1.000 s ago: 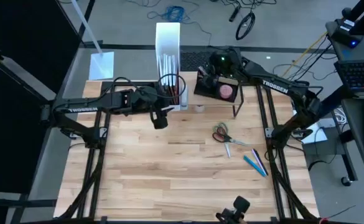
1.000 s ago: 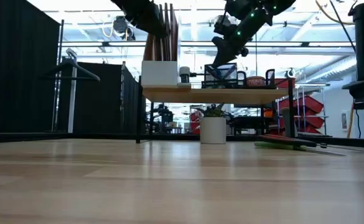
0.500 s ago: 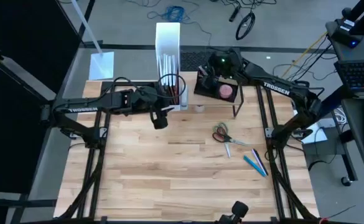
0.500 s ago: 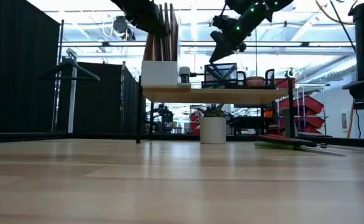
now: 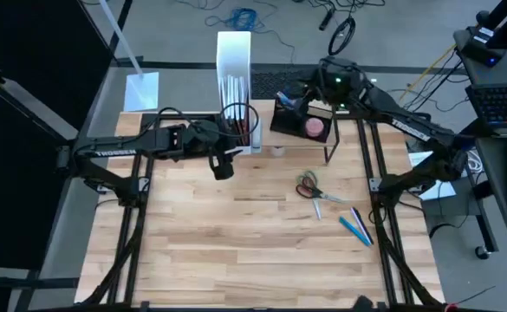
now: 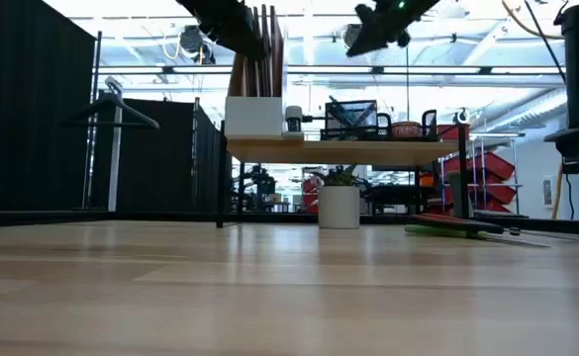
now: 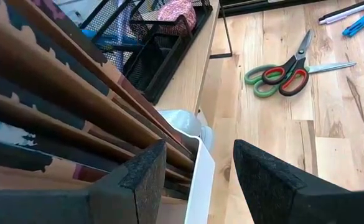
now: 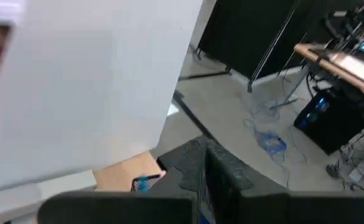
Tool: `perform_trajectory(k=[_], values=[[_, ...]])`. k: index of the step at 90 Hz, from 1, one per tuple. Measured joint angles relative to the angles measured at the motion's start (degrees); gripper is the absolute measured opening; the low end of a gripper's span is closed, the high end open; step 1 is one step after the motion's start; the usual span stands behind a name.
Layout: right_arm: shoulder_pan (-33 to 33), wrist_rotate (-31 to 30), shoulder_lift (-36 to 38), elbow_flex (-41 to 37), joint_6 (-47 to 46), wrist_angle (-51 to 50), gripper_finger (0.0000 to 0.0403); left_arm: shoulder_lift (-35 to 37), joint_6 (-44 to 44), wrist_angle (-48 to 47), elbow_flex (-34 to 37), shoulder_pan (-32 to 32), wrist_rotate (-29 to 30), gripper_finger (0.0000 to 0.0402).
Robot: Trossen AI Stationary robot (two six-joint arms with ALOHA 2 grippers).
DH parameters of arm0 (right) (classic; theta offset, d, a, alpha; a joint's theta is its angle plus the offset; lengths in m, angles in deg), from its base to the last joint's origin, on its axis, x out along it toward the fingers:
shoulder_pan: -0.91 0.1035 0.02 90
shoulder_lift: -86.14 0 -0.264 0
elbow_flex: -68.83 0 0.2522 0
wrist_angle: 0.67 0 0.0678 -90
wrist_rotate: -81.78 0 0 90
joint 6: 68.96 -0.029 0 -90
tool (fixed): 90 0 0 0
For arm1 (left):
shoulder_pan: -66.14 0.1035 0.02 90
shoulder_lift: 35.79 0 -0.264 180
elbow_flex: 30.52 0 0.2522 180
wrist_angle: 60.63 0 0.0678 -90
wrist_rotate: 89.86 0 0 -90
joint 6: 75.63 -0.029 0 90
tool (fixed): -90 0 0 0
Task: Stock shelves
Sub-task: Remove the blue pen from the desk organizer on the shelf
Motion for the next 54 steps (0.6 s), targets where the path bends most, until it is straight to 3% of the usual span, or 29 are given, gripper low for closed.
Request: perform_trajectory(k=[26,39,54], values=[[0.39,0.29,5.06,0.0,-2.71,-1.09,0.0,0.0,-0.02,0.0,0.0,-0.02,0.0,0.0176],[0.39,0.38,2.35,0.0,-2.81,-2.98,0.0008,0.0,-0.02,0.11,0.0,0.0,0.0,0.0176],[0.37,3.49,-3.89,0.0,-3.2,-2.53,0.0061,0.0,0.0,0.1,0.0,-0.01,0.0,0.0176]])
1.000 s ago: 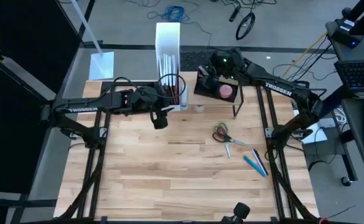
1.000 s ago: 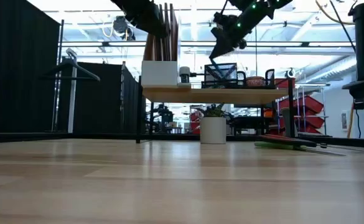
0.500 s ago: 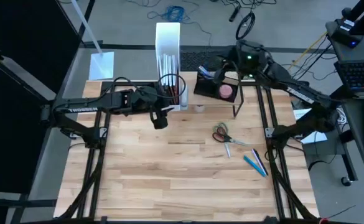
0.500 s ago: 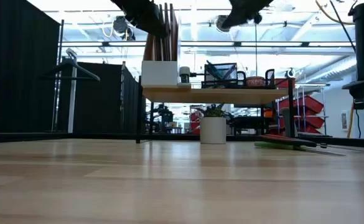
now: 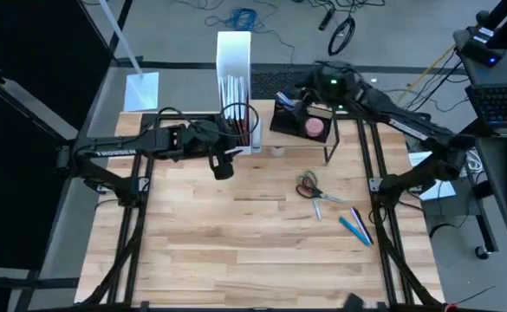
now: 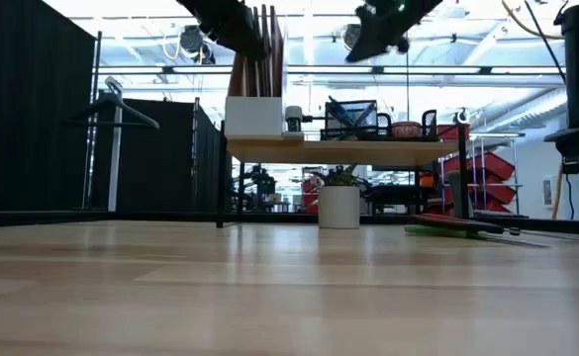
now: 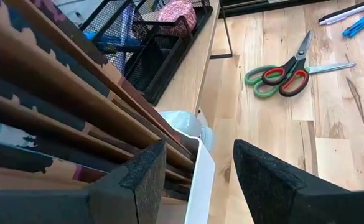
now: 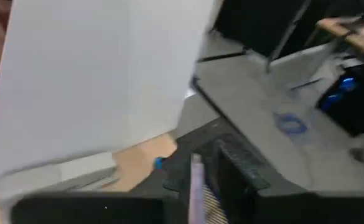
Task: Stock shelves
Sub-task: Remove the blue pen from the desk organizer on the shelf
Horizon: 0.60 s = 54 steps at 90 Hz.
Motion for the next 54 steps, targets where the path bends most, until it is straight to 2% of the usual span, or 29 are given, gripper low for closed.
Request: perform_trajectory(k=[10,24,41,54], values=[[0.02,4.2,-4.06,0.0,-0.2,2.95,0.0103,0.0,0.0,-0.03,0.0,0.0,0.0,0.0176],[0.01,4.25,-7.34,0.0,1.53,3.61,0.0141,0.0,0.04,-0.43,0.0,-0.01,0.0,0.0176],[0.0,4.14,-8.09,0.0,1.86,3.31,0.015,0.0,0.07,-0.56,0.0,0.01,0.0,0.0176],[0.02,4.14,-8.17,-0.01,1.93,2.01,0.014,0.0,0.04,-0.52,0.0,0.01,0.0,0.0176]])
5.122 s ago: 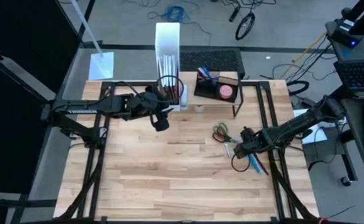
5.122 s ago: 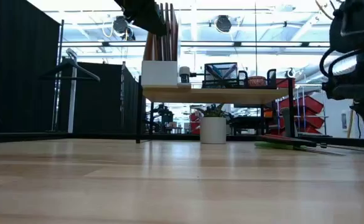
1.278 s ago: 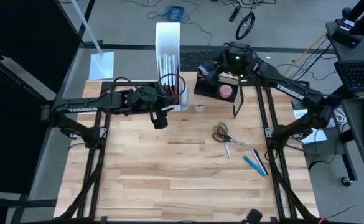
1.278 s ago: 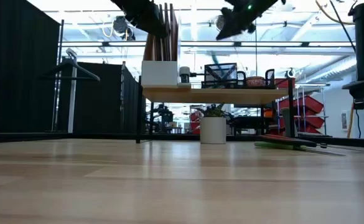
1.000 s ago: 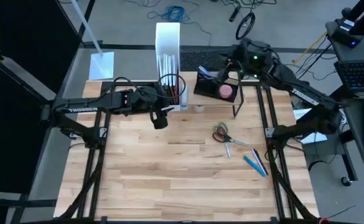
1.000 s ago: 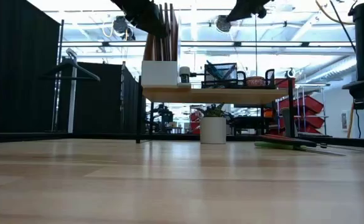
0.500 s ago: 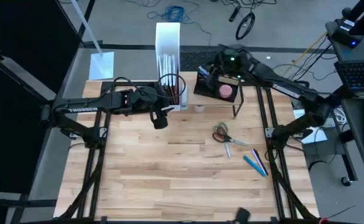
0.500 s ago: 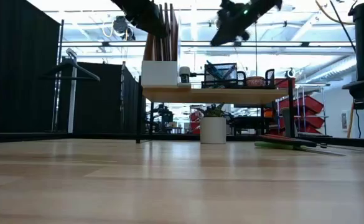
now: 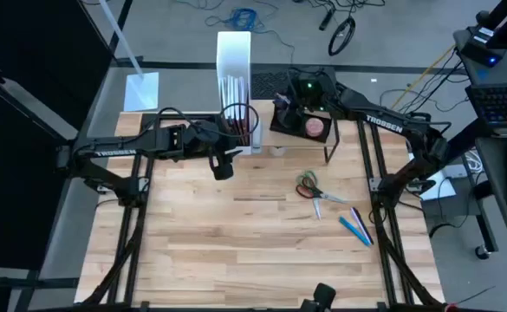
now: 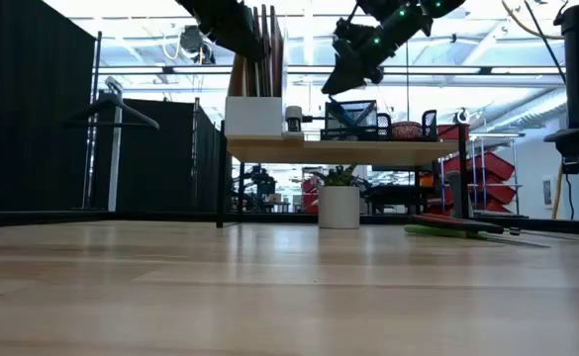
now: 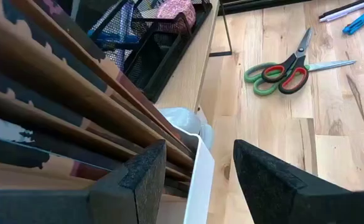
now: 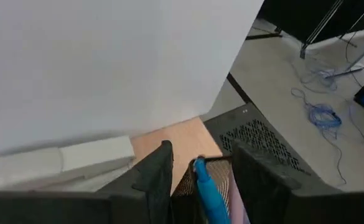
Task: Stock shelves
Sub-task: Remove the blue pen from the desk organizer on the shelf
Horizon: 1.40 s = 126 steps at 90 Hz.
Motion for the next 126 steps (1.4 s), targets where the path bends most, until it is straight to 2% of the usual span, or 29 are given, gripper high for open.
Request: perform_trajectory(k=[21,46,81,100,126], values=[[-0.13,-0.09,-0.86,-0.01,0.31,-0.68,0.0101,0.0,0.17,0.13,0.0,0.0,0.0,0.0176],[-0.13,-0.52,-0.84,-0.01,1.14,-0.55,0.0009,0.0,1.08,0.07,0.0,-0.02,0.0,0.0176],[0.79,-2.81,0.54,-0.01,3.21,0.43,0.0002,0.0,1.33,0.03,0.0,0.0,0.0,0.0176],[0.77,-3.13,4.33,0.19,4.0,4.08,0.0002,0.0,1.35,0.02,0.0,-0.02,0.0,0.0176],[2.17,-3.13,8.84,9.88,3.96,-2.25,0.0,0.0,1.33,0.02,0.0,-0.01,0.0,0.0176]])
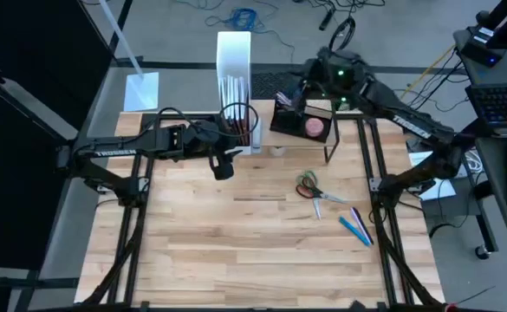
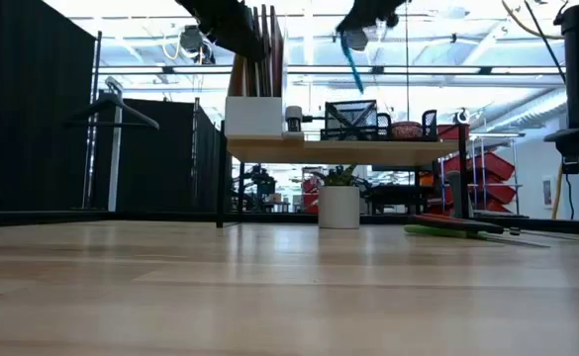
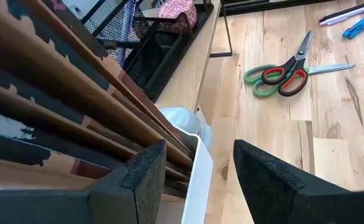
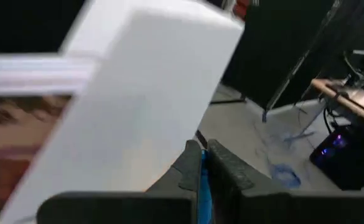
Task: Stock shelves
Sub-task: Remove the blue pen from the desk organizer on the shelf
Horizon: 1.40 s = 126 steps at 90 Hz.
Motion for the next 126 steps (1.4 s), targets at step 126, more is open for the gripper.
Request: perform_trajectory(k=[126], values=[[33.21,-1.04,10.67,-33.95,-63.55,-31.55,0.0,0.0,-0.17,0.3,0.0,-0.01,0.0,0.0176]])
